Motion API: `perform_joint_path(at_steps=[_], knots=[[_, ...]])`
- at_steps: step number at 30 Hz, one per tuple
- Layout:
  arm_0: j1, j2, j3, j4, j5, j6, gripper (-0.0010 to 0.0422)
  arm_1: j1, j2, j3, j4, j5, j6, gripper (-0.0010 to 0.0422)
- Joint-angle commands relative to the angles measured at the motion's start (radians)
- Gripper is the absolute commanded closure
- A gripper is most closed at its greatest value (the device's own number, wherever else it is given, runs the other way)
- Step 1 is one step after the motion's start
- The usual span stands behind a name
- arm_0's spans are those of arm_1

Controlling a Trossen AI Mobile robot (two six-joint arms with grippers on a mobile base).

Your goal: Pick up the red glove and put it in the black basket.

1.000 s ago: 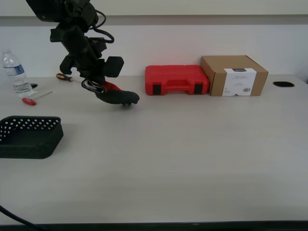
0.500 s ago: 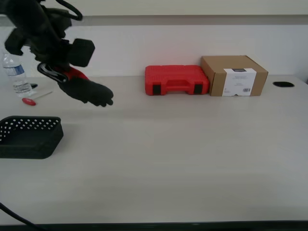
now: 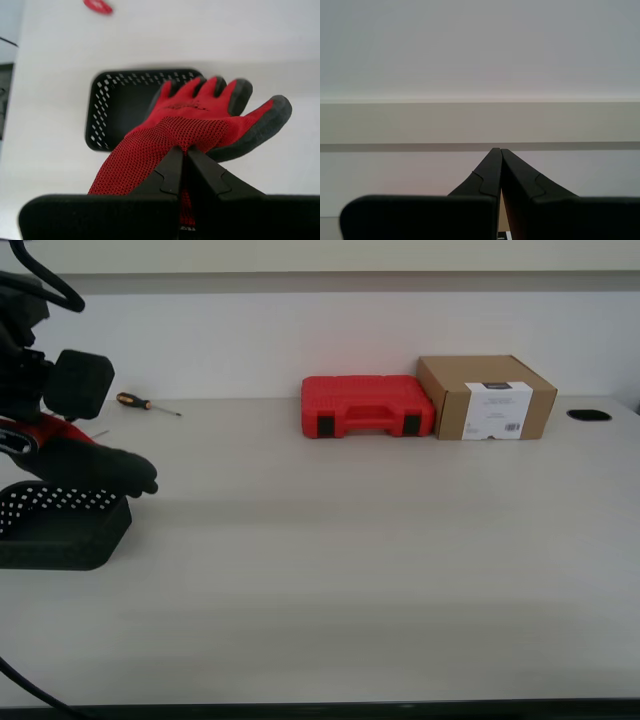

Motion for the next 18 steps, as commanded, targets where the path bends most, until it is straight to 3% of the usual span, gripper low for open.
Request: perform_joint_path(at_steps=[1, 8, 18], knots=[[0.0, 0.001, 0.002, 0.003, 0.0, 0.003, 0.0412, 0.006, -0.065, 0.001, -0.017, -0.062, -0.003, 0.0413], [0.0, 0.001, 0.002, 0.003, 0.0, 0.003, 0.0412, 0.08, -0.103, -0.003, -0.069, -0.132, -0.031, 0.0413], [0.0, 0.001, 0.002, 0.003, 0.0, 0.003, 0.0412, 0.123, -0.103, -0.01, -0.053, -0.124, -0.047, 0.0401]])
